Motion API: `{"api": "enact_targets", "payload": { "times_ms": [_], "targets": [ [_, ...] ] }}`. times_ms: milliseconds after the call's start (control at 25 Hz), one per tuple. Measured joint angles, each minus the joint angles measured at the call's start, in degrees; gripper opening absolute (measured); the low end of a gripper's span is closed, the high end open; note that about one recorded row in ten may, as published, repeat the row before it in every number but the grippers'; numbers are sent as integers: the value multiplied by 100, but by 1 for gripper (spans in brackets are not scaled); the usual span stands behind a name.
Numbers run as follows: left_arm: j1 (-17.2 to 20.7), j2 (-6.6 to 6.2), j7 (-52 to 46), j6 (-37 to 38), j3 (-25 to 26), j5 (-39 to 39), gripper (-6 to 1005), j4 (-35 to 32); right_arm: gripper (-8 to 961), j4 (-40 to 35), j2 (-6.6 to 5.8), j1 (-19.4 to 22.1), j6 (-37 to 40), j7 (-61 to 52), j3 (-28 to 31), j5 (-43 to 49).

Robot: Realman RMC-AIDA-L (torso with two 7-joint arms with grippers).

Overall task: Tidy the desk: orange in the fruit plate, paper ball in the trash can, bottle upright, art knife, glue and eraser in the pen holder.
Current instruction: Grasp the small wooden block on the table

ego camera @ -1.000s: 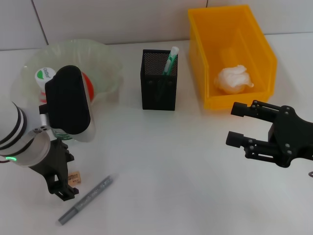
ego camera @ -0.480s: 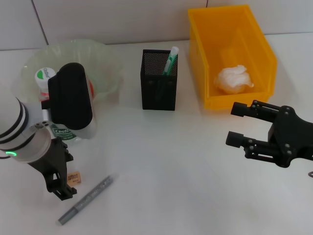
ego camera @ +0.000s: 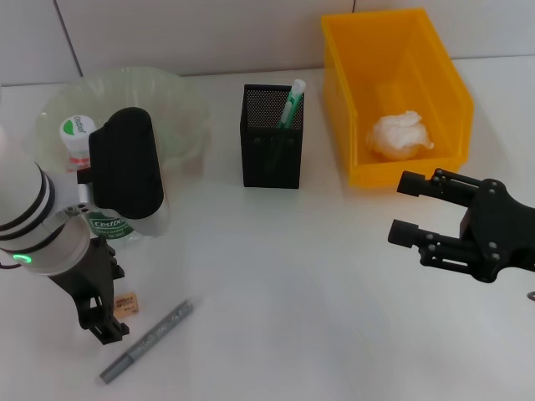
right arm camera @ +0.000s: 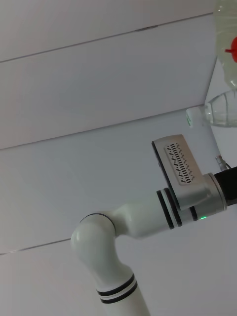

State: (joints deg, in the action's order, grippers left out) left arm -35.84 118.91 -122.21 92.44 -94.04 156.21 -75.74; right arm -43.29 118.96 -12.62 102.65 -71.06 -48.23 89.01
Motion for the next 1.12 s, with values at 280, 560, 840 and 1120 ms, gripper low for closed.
{"api": "enact_targets", "payload": {
  "times_ms": [280,560,840,1120],
  "targets": [
    [-21,-3,6,25,0,15,756,11,724,24,2,-11,0,45,44,30],
    [-21,5,11,-31,-37,15,745,17,724,24,5,-12,3,48,42,35],
    [-11,9,13,-66,-61,18,734,36,724,32,4,-12,13,49,42,37],
    [-78,9,13,-76,-62,56,723,245,724,100,4,-7,33,56,42,37]
  ]
}}
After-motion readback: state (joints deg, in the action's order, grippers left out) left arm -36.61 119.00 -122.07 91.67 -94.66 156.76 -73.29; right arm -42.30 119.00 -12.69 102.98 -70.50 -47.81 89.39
